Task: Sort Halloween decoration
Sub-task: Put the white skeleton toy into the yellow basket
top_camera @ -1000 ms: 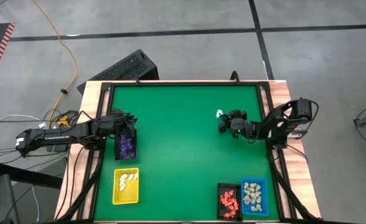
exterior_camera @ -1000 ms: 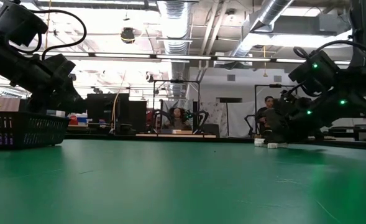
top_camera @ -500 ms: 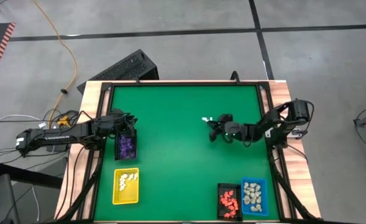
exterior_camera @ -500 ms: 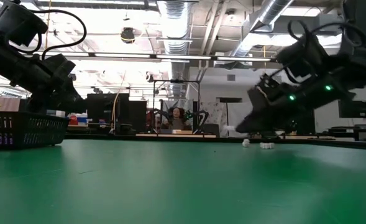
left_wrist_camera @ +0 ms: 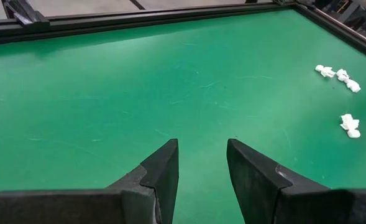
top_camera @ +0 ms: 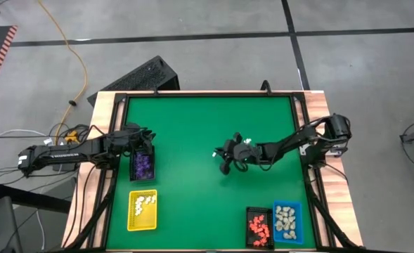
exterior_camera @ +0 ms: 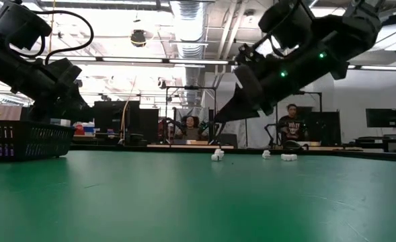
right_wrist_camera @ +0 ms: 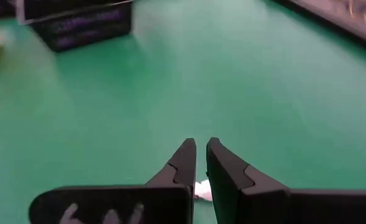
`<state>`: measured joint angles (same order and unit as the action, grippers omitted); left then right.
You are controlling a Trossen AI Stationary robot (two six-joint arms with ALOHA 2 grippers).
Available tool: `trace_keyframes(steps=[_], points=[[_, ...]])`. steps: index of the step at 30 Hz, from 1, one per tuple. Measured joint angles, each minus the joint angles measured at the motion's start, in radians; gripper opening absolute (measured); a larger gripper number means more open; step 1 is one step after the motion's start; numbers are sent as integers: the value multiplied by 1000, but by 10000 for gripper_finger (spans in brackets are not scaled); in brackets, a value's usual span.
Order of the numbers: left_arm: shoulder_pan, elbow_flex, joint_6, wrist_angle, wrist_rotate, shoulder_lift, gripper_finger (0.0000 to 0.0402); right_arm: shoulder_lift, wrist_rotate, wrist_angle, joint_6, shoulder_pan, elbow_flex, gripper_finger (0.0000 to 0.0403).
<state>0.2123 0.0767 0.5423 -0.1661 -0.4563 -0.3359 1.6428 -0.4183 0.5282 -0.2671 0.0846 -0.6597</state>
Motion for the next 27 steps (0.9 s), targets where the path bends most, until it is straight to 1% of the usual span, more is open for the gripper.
trace_keyframes(steps=[3, 6, 8, 11, 17, 19, 22, 27], points=[[0, 0, 0, 0, -1, 0, 126, 0, 2, -8, 88, 4, -16, 53], [0, 0, 0, 0, -1, 0, 126, 0, 33, -11, 92, -2, -18, 64], [0, 0, 0, 0, -1, 0, 126, 0, 49, -33, 89, -3, -18, 81], [0, 0, 0, 0, -2, 0, 126, 0, 23, -43, 85, 0, -18, 124], [0, 0, 0, 0, -2, 0, 126, 0, 8, -24, 95, -11, -18, 238], [0, 0, 0, 0, -2, 0, 126, 19, 9, -7, 70, -23, -18, 262], [0, 0, 0, 0, -3, 0, 126, 78, 17, 36, 31, -36, -18, 275], [0, 0, 0, 0, -3, 0, 126, 207, 24, 157, 5, -32, -18, 277]])
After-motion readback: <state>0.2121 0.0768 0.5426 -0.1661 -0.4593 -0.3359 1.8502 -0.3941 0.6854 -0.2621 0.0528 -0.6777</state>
